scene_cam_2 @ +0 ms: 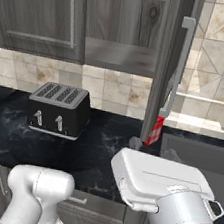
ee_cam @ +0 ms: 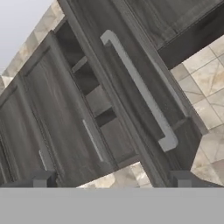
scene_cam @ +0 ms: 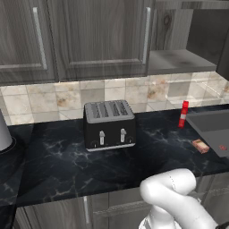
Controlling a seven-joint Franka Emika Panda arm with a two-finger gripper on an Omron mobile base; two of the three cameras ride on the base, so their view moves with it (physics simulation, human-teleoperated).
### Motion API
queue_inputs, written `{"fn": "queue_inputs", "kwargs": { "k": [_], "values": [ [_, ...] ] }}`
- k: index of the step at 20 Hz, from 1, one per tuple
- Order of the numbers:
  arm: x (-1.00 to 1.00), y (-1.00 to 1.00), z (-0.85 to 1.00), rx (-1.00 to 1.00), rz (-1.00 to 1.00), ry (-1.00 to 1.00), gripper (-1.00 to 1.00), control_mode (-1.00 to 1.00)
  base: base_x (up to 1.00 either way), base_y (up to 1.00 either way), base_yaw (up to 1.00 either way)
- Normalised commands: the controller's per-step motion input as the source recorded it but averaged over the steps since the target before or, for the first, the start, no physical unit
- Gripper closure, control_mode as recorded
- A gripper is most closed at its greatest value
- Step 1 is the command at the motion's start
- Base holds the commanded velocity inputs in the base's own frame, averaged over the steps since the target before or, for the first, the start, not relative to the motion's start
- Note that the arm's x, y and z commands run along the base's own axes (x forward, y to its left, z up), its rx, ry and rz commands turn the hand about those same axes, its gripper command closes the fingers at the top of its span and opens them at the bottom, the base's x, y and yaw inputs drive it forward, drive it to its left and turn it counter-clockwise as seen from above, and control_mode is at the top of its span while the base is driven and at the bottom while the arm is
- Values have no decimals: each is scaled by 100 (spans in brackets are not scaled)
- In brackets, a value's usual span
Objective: Open the cabinet. Pick the bar soap and place it next to the sink. Then close the cabinet.
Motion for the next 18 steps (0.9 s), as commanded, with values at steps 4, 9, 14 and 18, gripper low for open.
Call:
{"fn": "queue_inputs", "kwargs": {
  "k": [4,9,14,18],
  "values": [
    [35,-19,0,0,12,0,-100,-100,0,0,0],
    [39,-28,0,0,14,0,-100,-100,0,0,0],
    [41,-40,-5,0,13,0,-100,-100,0,0,0],
    [40,-35,-2,0,13,0,-100,-100,0,0,0]
  ]
}}
